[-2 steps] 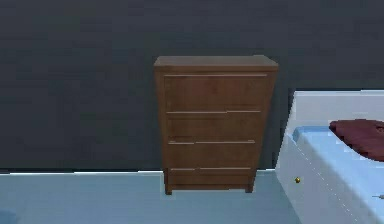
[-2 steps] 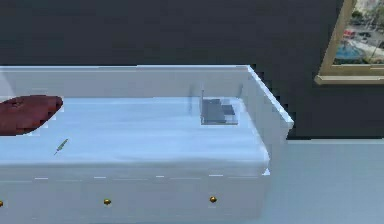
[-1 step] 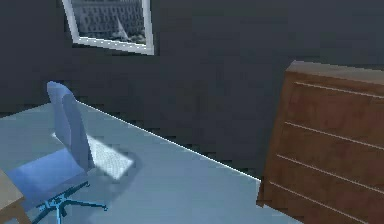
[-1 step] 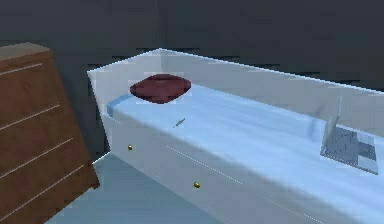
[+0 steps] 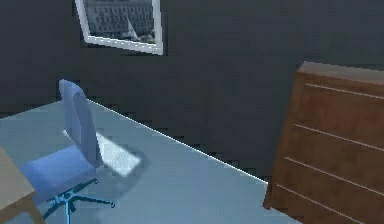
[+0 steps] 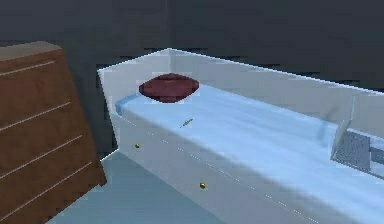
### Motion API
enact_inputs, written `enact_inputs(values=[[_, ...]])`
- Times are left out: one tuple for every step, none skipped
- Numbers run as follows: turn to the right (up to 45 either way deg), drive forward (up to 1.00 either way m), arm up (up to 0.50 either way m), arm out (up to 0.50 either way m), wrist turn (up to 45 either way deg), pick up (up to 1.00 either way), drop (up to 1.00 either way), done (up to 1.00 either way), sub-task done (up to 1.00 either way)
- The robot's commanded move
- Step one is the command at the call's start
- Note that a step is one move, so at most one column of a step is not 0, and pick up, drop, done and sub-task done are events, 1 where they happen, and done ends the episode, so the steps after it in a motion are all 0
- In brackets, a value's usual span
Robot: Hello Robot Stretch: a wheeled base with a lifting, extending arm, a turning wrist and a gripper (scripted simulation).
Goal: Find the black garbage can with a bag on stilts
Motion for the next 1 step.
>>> enact_inputs(values=[[36.0,0.00,0.00,0.00,0.0,0.00,0.00,0.00,0.00]])
